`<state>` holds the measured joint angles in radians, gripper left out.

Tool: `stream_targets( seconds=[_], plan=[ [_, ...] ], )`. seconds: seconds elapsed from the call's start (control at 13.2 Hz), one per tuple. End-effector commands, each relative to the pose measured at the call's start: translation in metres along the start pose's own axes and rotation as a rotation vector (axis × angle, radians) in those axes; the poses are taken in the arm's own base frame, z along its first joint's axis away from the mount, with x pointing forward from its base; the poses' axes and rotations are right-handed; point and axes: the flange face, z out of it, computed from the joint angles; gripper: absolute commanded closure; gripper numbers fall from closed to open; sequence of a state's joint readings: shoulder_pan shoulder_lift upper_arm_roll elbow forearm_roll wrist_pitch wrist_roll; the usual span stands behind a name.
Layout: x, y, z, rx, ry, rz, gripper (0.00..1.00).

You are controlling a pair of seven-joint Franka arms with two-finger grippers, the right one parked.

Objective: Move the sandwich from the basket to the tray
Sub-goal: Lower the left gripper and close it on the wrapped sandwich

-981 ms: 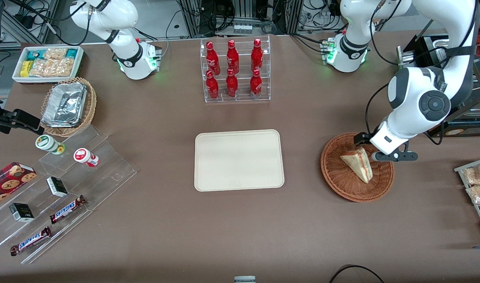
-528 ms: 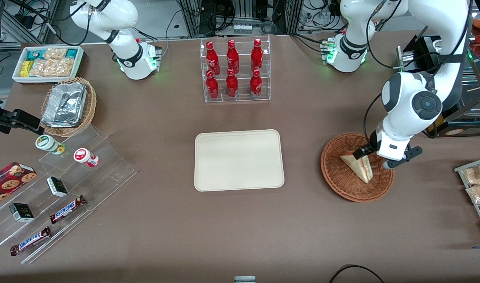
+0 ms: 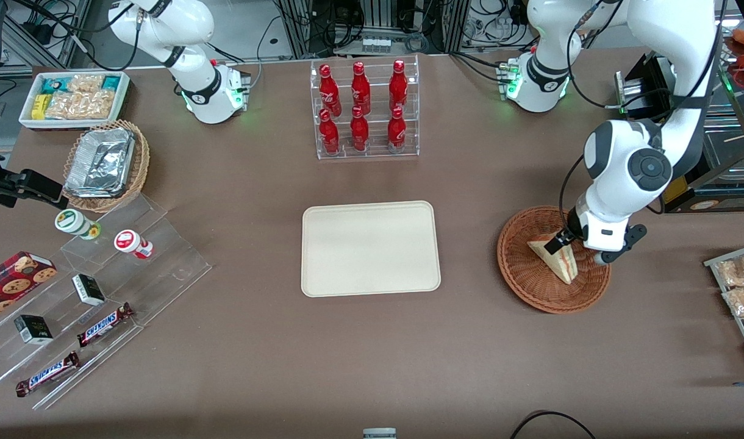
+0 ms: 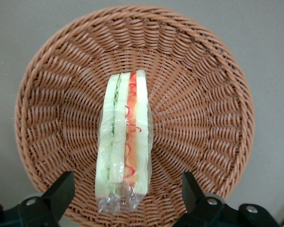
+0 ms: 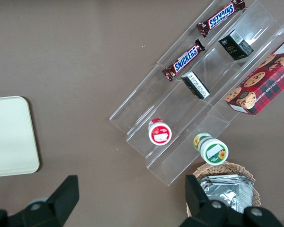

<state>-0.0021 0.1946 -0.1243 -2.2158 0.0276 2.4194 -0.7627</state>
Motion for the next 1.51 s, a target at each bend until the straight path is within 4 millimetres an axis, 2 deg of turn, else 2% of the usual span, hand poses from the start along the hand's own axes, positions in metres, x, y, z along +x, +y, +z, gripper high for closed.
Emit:
stream_targets(
  seconds=[0.0, 0.15, 0.23, 0.3, 0.38, 0.53, 0.68, 0.75, 0.91, 0.98, 1.13, 1.28, 1.43],
  plan=[
    [0.002, 0.002, 0.019, -0.012, -0.001, -0.022, 0.0],
    [0.003, 0.0, 0.031, -0.004, -0.013, -0.025, 0.0],
    [0.002, -0.001, 0.036, 0.001, -0.021, -0.028, 0.05],
    [0.002, -0.002, 0.038, 0.005, -0.024, -0.036, 0.45],
    [0.001, -0.002, 0.038, 0.008, -0.026, -0.038, 0.99],
    [-0.002, -0.006, 0.039, 0.02, -0.027, -0.02, 1.0],
    [-0.003, -0.006, 0.031, 0.029, -0.031, -0.007, 1.0],
    [-0.003, -0.006, 0.024, 0.036, -0.033, -0.004, 1.0],
    [0.002, 0.005, -0.007, 0.034, -0.024, 0.011, 1.0],
    [0.004, 0.016, -0.022, 0.043, -0.035, 0.036, 1.0],
    [-0.005, 0.054, -0.053, 0.053, -0.061, 0.103, 1.0],
    [-0.029, 0.093, -0.067, 0.069, -0.093, 0.179, 1.0],
    [-0.068, 0.14, -0.07, 0.067, -0.098, 0.276, 1.0]
  ],
)
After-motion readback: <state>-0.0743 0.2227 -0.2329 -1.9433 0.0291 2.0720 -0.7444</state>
